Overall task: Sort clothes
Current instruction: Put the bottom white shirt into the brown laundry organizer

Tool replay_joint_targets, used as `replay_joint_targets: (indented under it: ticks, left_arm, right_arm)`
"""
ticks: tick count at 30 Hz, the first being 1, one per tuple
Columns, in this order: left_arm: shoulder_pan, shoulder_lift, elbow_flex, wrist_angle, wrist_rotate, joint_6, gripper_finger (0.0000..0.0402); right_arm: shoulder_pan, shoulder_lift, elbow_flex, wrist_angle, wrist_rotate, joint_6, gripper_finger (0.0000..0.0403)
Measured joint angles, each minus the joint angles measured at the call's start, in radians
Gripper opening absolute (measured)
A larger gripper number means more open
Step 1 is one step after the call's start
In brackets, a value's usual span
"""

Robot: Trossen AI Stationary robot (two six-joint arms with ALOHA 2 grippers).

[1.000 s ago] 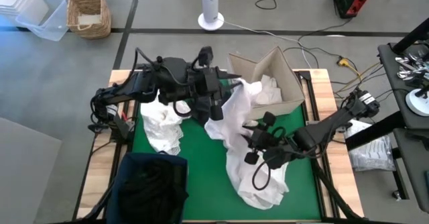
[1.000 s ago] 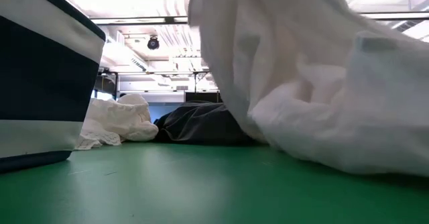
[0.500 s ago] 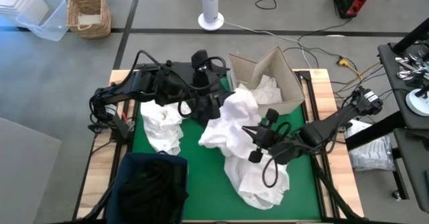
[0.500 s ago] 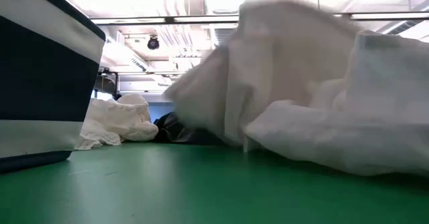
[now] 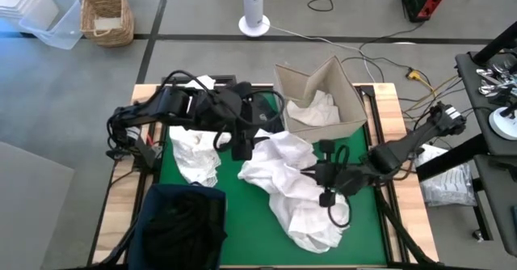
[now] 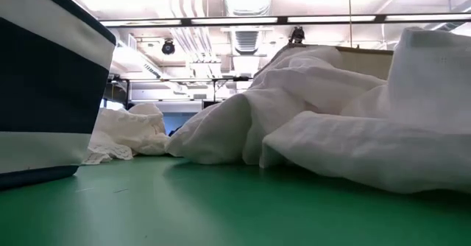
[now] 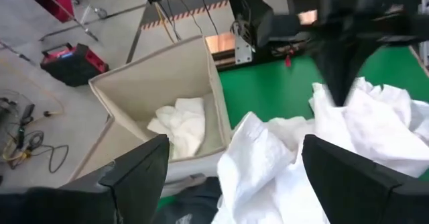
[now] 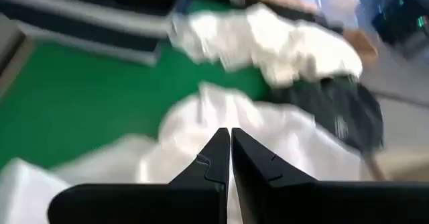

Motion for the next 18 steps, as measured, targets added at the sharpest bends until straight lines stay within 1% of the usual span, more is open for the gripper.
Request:
replay_joint_targets:
  ticks: [3,5,8,10,13,18]
  left_arm:
    - [-0.004,-0.001,0.0,0.001,0.0,-0.012,0.0316]
    - [-0.005,-0.001,0.0,0.001,-0.001,-0.026,0.0316]
    - [-0.005,-0.001,0.0,0.001,-0.002,-0.032,0.0316]
    - [-0.005,-0.001,0.0,0.001,-0.003,-0.032,0.0316]
    - [-0.005,0.001,0.0,0.001,-0.003,-0.028,0.0316]
    - [-0.005,0.001,0.0,0.001,-0.003,-0.025,0.0316]
  right_arm:
    - [0.0,0.008,-0.045,-0.024,0.046,0.055,0.0013]
    - [0.0,0.013,-0.083,-0.031,0.053,0.092,0.0022]
    - [-0.001,0.017,-0.125,-0.028,0.045,0.155,0.005]
    - [-0.002,0.022,-0.152,-0.024,0.044,0.213,0.0081]
    - [-0.017,0.041,-0.199,0.003,0.044,0.298,0.0141]
    - [-0.053,0.105,-0.261,0.128,0.046,0.347,0.0244]
